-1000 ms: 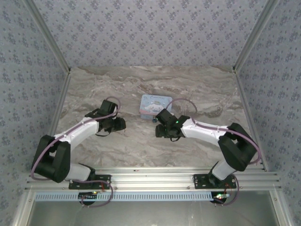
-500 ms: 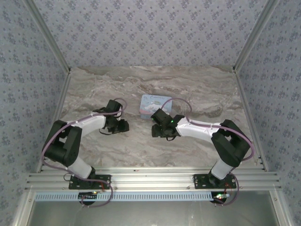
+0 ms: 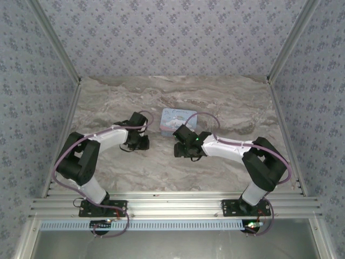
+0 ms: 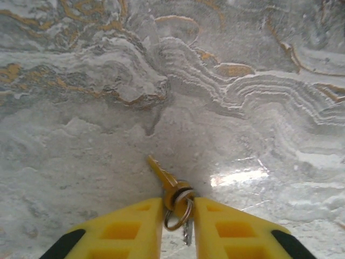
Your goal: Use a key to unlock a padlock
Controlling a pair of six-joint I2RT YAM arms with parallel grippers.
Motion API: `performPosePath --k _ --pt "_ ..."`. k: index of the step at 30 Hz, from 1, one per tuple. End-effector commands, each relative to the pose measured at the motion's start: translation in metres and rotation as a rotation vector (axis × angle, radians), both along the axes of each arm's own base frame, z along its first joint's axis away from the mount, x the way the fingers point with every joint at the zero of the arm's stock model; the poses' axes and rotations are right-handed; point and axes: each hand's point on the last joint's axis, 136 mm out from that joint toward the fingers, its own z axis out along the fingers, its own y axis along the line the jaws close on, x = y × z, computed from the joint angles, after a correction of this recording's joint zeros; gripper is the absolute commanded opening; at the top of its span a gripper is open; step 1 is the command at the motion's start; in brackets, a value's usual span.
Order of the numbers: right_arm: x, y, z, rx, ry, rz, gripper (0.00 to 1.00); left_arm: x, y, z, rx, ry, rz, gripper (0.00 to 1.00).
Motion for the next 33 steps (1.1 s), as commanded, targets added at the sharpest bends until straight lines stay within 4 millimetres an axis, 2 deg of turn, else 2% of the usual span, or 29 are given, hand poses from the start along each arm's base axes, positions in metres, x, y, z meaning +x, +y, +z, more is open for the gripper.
performPosePath --k 1,7,14,20,27,30,33 --pt "0.003 -0.005 0.01 -0.001 -0.014 -0.039 0.61 -0.004 0.007 0.004 0.057 0.003 -0.025 0.15" --pt "0.005 -0.015 0.021 0.02 -0.02 -0.059 0.61 -0.005 0.003 0.024 0.032 -0.037 -0.081 0.0" --pt "0.014 -0.035 0.053 0.142 -0.069 -0.096 0.62 -0.006 -0.016 0.057 -0.08 -0.111 -0.187 0.0" --pt "0.019 -0.048 0.087 0.322 -0.112 -0.133 0.62 -0.015 -0.051 0.096 -0.268 -0.214 -0.326 0.0" --pt "0.013 -0.04 0.137 0.526 -0.175 -0.062 0.62 -0.038 -0.083 0.131 -0.359 -0.379 -0.543 0.0" --pt "0.006 -0.03 0.148 0.562 -0.163 0.022 0.62 -0.05 -0.095 0.14 -0.381 -0.453 -0.659 0.0" --pt "0.001 -0.02 0.153 0.586 -0.145 0.093 0.62 -0.064 -0.106 0.147 -0.375 -0.52 -0.794 0.04"
